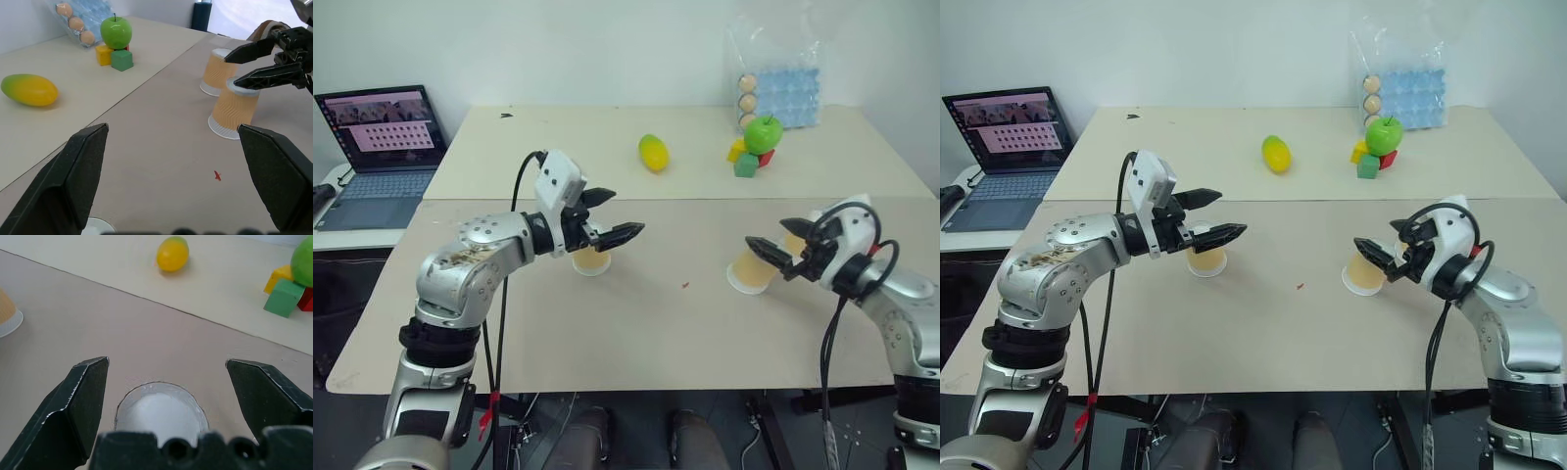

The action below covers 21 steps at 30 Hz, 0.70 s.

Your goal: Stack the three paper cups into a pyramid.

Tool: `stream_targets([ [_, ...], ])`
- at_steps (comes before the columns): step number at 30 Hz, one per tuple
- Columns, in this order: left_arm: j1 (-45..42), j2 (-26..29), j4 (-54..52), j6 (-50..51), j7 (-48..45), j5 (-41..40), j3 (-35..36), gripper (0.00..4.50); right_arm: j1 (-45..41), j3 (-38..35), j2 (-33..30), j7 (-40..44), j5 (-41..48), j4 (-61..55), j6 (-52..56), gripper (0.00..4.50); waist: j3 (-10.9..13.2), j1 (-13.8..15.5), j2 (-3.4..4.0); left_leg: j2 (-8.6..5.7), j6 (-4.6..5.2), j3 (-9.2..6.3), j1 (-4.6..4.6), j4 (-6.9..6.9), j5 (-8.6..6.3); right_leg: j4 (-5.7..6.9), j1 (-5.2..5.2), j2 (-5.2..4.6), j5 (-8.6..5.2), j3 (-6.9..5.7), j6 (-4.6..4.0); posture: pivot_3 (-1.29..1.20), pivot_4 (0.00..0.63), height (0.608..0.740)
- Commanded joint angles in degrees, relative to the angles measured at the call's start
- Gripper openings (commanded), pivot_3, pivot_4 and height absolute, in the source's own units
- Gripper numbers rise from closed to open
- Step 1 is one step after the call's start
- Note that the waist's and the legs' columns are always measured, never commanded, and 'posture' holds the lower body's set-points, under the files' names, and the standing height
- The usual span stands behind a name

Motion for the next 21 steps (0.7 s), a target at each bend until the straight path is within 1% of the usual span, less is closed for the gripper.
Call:
stream_targets([
  [1, -0.28, 1.27, -2.32, 0.11, -0.16, -0.6, 1.32, 4.5, 0.39, -0.26, 0.52, 0.58, -1.43, 1.05, -3.54, 4.45, 0.0, -0.09, 0.0, 0.0, 0.0, 0.0, 0.01, 0.0, 0.0, 0.02, 0.0, 0.0, 0.0, 0.01, 0.0, 0.0, 0.15, 0.74],
  [11, -0.71, 1.71, -2.19, -0.15, -0.2, -0.5, 1.02, 4.5, 1.02, 1.42, 2.08, 1.78, -4.02, 5.7, -6.63, 4.45, 0.0, -0.08, 0.0, -0.01, -0.01, 0.02, 0.06, 0.0, 0.0, 0.11, 0.01, 0.0, 0.0, 0.04, 0.0, 0.0, 0.15, 0.74],
  [13, -0.62, 1.88, -2.24, -0.29, -0.21, -0.24, 0.84, 4.5, 0.73, 1.07, 2.41, 1.54, -3.9, 5.98, -6.42, 3.94, 0.0, -0.1, 0.0, -0.01, -0.01, 0.01, 0.06, 0.0, 0.0, 0.11, 0.01, 0.0, 0.0, 0.04, 0.0, 0.0, 0.15, 0.74],
  [14, -0.55, 1.89, -2.27, -0.29, -0.16, -0.2, 0.8, 4.5, 0.52, 0.88, 2.44, 1.49, -3.79, 5.94, -6.21, 3.83, 0.0, -0.11, 0.0, -0.01, -0.01, 0.01, 0.07, 0.0, 0.0, 0.12, 0.01, 0.0, 0.0, 0.04, 0.0, 0.0, 0.15, 0.74],
  [16, -0.24, 1.84, -2.55, 0.01, -0.12, -0.6, 0.93, 4.5, 0.18, 0.74, 2.24, 1.38, -3.96, 5.62, -6.07, 3.09, 0.0, -0.11, 0.0, -0.01, -0.01, 0.02, 0.07, 0.0, 0.01, 0.14, 0.0, 0.0, 0.0, 0.05, 0.0, 0.0, 0.15, 0.74],
  [17, -0.12, 1.94, -2.71, 0.2, -0.21, -0.75, 0.94, 4.5, 0.1, 0.81, 2.04, 1.52, -3.99, 5.3, -5.93, 2.92, 0.0, -0.11, 0.0, -0.01, -0.02, 0.01, 0.07, 0.0, 0.0, 0.14, 0.0, 0.0, 0.0, 0.05, 0.0, 0.0, 0.15, 0.74],
  [21, -0.03, 2.9, -3.32, 0.94, -1.43, -1.57, 0.89, 4.5, -1.15, 1.52, 1.61, 1.87, -3.8, 3.76, -4.99, 2.92, 0.0, -0.15, 0.01, -0.01, -0.02, 0.02, 0.08, 0.0, 0.0, 0.14, 0.0, 0.0, 0.0, 0.05, 0.0, 0.0, 0.15, 0.74],
])
